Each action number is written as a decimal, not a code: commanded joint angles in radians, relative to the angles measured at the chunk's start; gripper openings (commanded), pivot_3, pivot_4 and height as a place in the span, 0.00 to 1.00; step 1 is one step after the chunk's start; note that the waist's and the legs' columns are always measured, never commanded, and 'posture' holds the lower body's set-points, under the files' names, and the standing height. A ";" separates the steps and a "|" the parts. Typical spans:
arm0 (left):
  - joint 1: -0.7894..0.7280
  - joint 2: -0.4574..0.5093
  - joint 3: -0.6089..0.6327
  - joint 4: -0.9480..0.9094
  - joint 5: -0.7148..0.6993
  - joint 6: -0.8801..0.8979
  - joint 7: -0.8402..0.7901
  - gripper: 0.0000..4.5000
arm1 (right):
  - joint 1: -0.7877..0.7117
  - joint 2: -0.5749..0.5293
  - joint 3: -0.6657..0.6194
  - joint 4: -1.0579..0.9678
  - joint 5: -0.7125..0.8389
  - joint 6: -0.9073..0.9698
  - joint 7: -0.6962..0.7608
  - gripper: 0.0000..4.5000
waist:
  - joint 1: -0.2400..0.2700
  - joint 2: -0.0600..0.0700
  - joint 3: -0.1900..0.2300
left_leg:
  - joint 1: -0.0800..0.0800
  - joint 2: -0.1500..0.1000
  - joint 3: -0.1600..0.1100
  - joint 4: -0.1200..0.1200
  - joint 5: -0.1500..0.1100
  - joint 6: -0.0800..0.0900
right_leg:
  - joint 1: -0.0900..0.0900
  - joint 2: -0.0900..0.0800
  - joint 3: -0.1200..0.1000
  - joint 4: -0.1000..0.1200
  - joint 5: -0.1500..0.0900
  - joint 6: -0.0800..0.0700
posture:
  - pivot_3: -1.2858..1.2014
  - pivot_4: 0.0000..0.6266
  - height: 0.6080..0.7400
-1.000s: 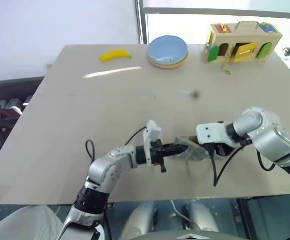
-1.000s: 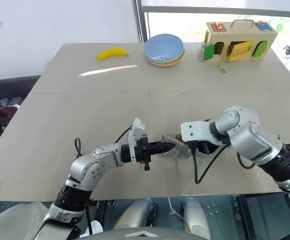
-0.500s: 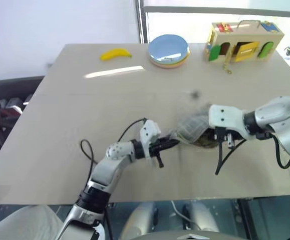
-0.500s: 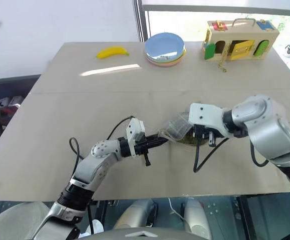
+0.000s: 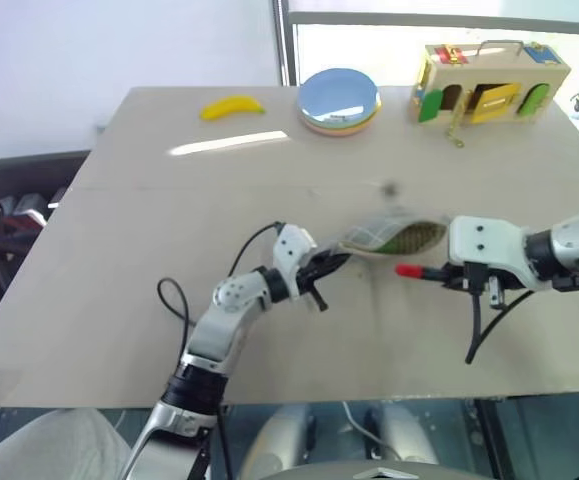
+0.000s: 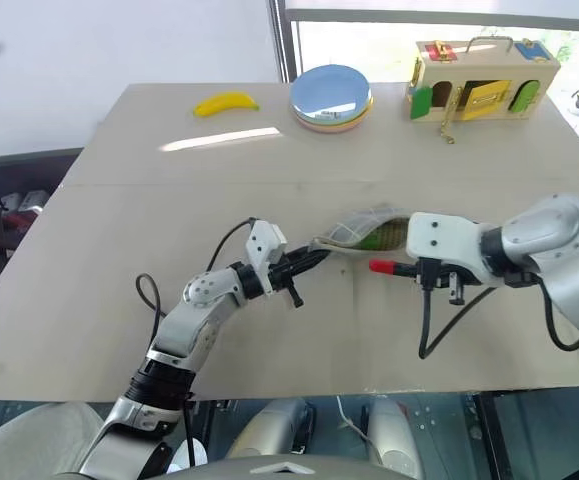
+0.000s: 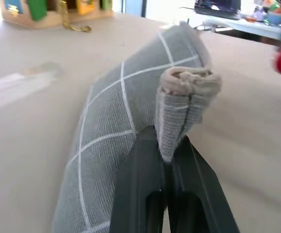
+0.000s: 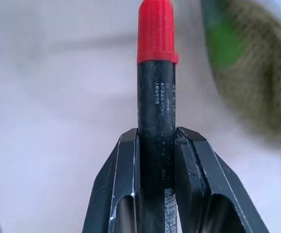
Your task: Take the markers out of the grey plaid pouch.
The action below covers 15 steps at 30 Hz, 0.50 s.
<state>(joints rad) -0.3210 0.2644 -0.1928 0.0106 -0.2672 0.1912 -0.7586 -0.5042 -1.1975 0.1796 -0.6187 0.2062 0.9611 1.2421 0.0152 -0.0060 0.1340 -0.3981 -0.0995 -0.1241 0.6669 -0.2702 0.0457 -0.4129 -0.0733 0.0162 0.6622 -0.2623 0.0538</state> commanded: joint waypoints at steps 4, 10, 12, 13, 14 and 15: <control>-0.011 0.004 0.039 -0.021 -0.026 0.032 0.008 0.00 | 0.158 -0.028 -0.224 0.111 0.092 -0.025 -0.017 0.10 | 0.000 0.000 0.000 | 0.000 0.000 0.001 0.000 0.000 0.000 | 0.000 0.000 0.001 0.001 0.000 0.000 | 0.52 0.24 1.00; -0.010 0.013 0.051 -0.066 -0.087 0.122 -0.019 0.00 | 0.237 0.002 -0.155 0.363 -0.065 -0.227 -0.170 0.21 | 0.000 0.000 0.000 | 0.001 0.000 0.001 0.001 0.000 0.000 | 0.001 0.000 0.001 0.001 0.000 0.000 | 0.52 0.24 1.00; -0.009 0.018 0.049 -0.071 -0.090 0.130 -0.023 0.00 | 0.260 0.008 -0.128 0.399 -0.092 -0.266 -0.181 0.40 | 0.000 0.000 0.000 | 0.001 0.000 0.001 0.000 0.000 0.000 | 0.000 0.001 0.001 0.001 0.000 0.000 | 0.52 0.24 1.00; -0.009 0.020 0.049 -0.074 -0.091 0.133 -0.023 0.00 | 0.266 0.018 -0.124 0.409 -0.097 -0.274 -0.189 0.53 | -0.001 0.000 0.000 | 0.001 0.000 0.001 0.000 0.000 0.000 | 0.000 0.001 0.001 0.001 0.000 0.000 | 0.52 0.24 1.00; -0.009 0.021 0.050 -0.077 -0.092 0.136 -0.023 0.00 | 0.268 0.031 -0.124 0.413 -0.102 -0.279 -0.204 0.62 | -0.002 0.000 0.000 | 0.001 0.001 0.001 0.000 0.000 0.000 | 0.000 0.001 0.001 0.001 0.000 0.000 | 0.52 0.24 1.00; -0.009 0.022 0.052 -0.081 -0.095 0.142 -0.023 0.00 | 0.261 0.047 -0.132 0.407 -0.094 -0.267 -0.215 0.73 | -0.002 0.000 0.000 | 0.001 0.001 0.001 0.000 0.000 0.000 | 0.000 0.001 0.001 0.001 0.000 0.000 | 0.52 0.24 1.00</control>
<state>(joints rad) -0.3253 0.2827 -0.1549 -0.0248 -0.3420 0.3291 -0.7733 -0.2305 -1.1522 0.0704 -0.1945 0.1183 0.7066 1.0480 0.0133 -0.0059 0.1340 -0.3973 -0.0990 -0.1227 0.6669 -0.2700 0.0455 -0.4130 -0.0726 0.0176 0.6629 -0.2623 0.0537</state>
